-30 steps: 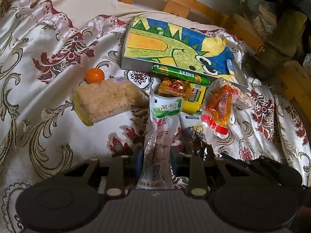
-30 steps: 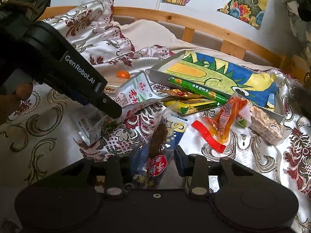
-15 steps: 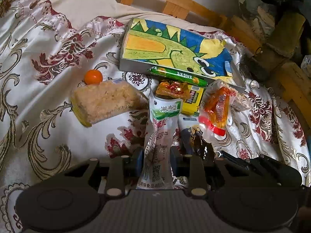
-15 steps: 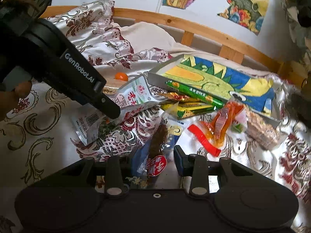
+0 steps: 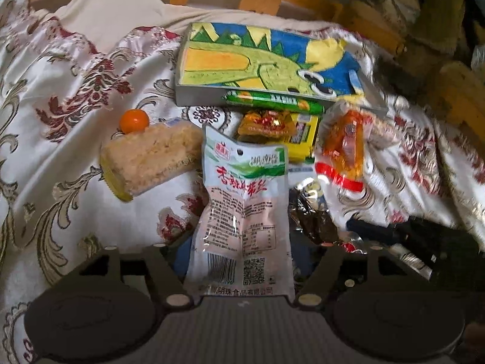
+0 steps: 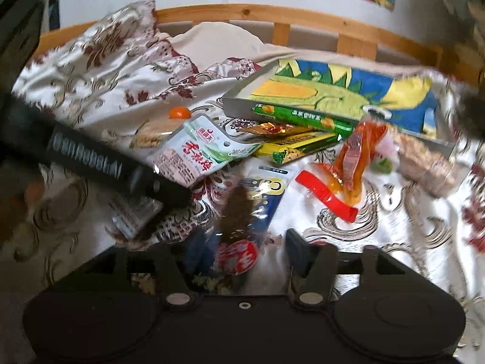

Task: Organize snacks
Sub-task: 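Lift both held snack bags up off the bed cover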

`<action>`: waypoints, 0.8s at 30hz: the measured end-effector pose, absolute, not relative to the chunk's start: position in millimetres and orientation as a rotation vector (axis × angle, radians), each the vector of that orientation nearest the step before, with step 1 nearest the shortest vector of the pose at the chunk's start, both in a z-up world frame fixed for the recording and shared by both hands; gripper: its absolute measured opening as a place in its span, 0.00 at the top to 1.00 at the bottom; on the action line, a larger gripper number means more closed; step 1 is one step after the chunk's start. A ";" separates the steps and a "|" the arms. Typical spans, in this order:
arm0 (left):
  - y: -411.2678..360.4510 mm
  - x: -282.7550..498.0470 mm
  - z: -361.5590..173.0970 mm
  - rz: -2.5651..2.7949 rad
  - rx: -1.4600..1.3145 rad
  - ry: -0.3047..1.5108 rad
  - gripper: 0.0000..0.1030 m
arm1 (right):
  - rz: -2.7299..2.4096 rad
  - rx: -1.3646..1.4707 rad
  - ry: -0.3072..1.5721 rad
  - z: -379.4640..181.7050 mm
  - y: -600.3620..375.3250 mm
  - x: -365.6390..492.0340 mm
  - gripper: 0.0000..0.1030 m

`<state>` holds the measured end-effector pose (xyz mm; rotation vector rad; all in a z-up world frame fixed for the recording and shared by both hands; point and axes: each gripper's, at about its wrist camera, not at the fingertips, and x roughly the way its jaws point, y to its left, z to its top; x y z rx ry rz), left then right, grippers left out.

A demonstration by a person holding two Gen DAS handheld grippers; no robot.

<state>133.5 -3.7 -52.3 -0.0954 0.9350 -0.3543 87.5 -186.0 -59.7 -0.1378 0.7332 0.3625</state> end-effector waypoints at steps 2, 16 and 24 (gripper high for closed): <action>-6.8 134.0 -56.3 -0.359 -0.069 0.938 0.25 | 0.369 -0.111 0.755 -62.9 -188.4 92.5 0.33; 4.5 136.0 -56.8 -0.387 -0.135 0.938 0.38 | 0.333 -0.156 0.692 -51.3 -197.8 68.0 0.55; 1.0 130.4 -47.0 -0.390 -0.132 0.912 0.70 | 0.322 -0.170 0.658 -44.0 -207.0 60.0 0.56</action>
